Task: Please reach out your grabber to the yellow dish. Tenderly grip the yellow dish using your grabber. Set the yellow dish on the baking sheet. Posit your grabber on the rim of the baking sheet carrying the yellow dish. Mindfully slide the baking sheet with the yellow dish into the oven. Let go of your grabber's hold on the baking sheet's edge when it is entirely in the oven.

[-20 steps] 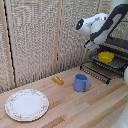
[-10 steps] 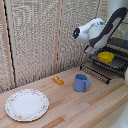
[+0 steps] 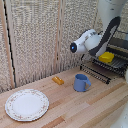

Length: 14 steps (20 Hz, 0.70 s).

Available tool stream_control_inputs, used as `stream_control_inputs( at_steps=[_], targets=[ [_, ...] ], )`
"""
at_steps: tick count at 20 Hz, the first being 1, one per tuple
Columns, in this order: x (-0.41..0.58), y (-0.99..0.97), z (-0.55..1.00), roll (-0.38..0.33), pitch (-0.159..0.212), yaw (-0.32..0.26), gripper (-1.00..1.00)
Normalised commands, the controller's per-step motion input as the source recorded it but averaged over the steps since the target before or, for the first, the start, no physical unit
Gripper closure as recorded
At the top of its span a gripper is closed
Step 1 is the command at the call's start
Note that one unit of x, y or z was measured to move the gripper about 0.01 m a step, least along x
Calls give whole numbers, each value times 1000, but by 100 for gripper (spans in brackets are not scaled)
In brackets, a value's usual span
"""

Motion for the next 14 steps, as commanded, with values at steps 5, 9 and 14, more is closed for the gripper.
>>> stream_control_inputs(
  at_steps=[5,9,14],
  targets=[
    [285,442,-3,-188,133,134,-100],
    [134,354,-264,-211,178,148,-100],
    [210,181,-408,-134,265,98,-100]
  ],
)
